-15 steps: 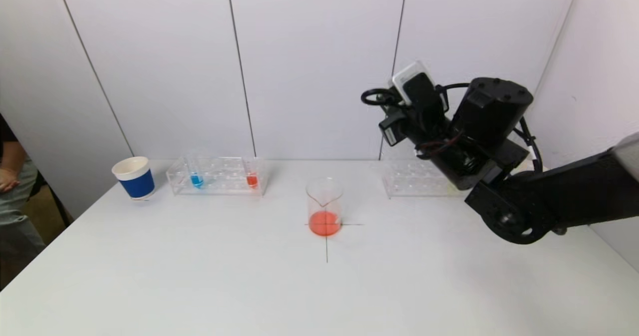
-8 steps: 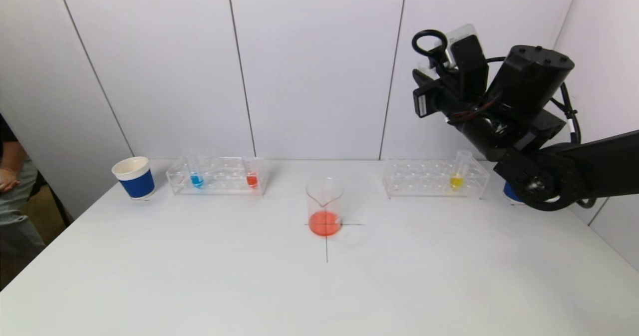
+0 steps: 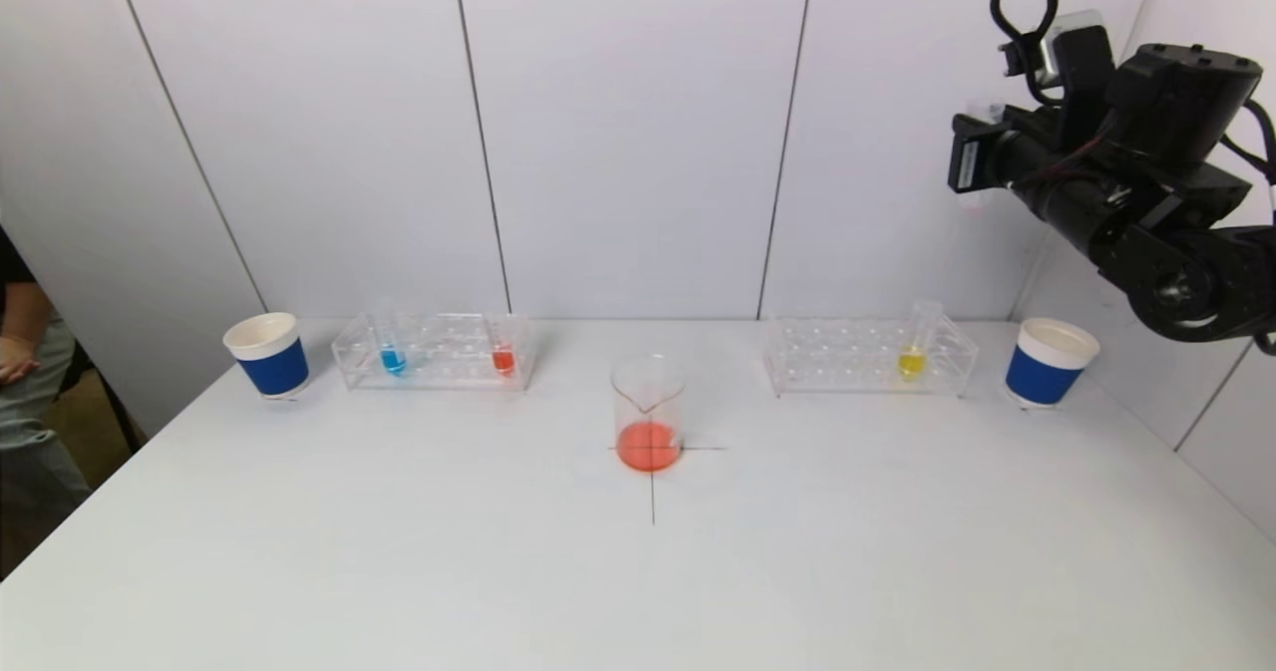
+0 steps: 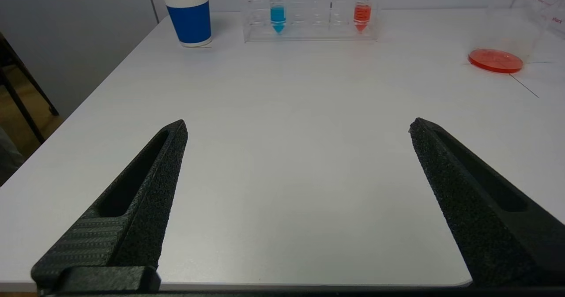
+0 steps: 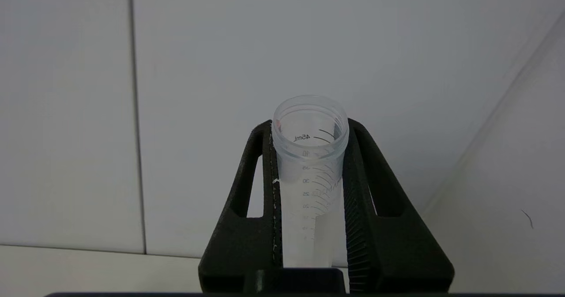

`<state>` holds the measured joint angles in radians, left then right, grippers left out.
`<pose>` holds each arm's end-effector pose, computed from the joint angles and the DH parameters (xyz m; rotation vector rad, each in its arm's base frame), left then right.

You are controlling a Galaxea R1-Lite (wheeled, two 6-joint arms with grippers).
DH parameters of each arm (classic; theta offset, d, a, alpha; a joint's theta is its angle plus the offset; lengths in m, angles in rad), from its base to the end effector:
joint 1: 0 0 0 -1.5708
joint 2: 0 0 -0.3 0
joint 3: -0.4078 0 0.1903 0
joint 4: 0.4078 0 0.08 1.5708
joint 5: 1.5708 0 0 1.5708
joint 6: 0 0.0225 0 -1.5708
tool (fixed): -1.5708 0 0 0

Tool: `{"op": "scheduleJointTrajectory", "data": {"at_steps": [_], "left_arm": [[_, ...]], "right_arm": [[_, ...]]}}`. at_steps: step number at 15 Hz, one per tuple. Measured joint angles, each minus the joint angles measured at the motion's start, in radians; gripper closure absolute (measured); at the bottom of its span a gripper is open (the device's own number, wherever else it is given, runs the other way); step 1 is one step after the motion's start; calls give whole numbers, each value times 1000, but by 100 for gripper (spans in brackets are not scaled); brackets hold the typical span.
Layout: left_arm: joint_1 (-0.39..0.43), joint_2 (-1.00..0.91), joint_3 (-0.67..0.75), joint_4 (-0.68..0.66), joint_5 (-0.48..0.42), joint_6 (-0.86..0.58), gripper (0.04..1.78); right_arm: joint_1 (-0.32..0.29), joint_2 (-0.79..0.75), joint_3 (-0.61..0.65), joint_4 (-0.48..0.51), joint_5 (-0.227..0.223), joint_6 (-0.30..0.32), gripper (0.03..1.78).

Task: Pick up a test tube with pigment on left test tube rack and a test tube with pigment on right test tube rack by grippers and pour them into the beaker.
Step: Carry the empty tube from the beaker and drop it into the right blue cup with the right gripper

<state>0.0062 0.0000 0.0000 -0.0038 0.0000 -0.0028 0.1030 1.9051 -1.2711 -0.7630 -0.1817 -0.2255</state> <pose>-0.0228 -0.0001 0.0759 -0.0028 -0.0038 0.0062 0.3835 0.0356 0.2539 -0.2068 -0.1183 -0.0926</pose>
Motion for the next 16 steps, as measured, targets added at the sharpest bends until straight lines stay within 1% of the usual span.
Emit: {"op": "scheduleJointTrajectory", "data": {"at_steps": [2, 4, 7, 10, 13, 16], "left_arm": [[0, 0, 0, 0, 0, 0, 6], [1, 0, 0, 0, 0, 0, 6], [1, 0, 0, 0, 0, 0, 6], [0, 0, 0, 0, 0, 0, 6], [0, 0, 0, 0, 0, 0, 6], [1, 0, 0, 0, 0, 0, 6]], "right_arm": [[-65, 7, -59, 104, 14, 68, 135], [-122, 22, -107, 154, 24, 111, 135], [-207, 51, -135, 165, 56, 146, 135], [-268, 81, -139, 165, 61, 189, 135], [-315, 108, -134, 157, 85, 205, 135], [-339, 129, -127, 148, 89, 220, 135]]}}
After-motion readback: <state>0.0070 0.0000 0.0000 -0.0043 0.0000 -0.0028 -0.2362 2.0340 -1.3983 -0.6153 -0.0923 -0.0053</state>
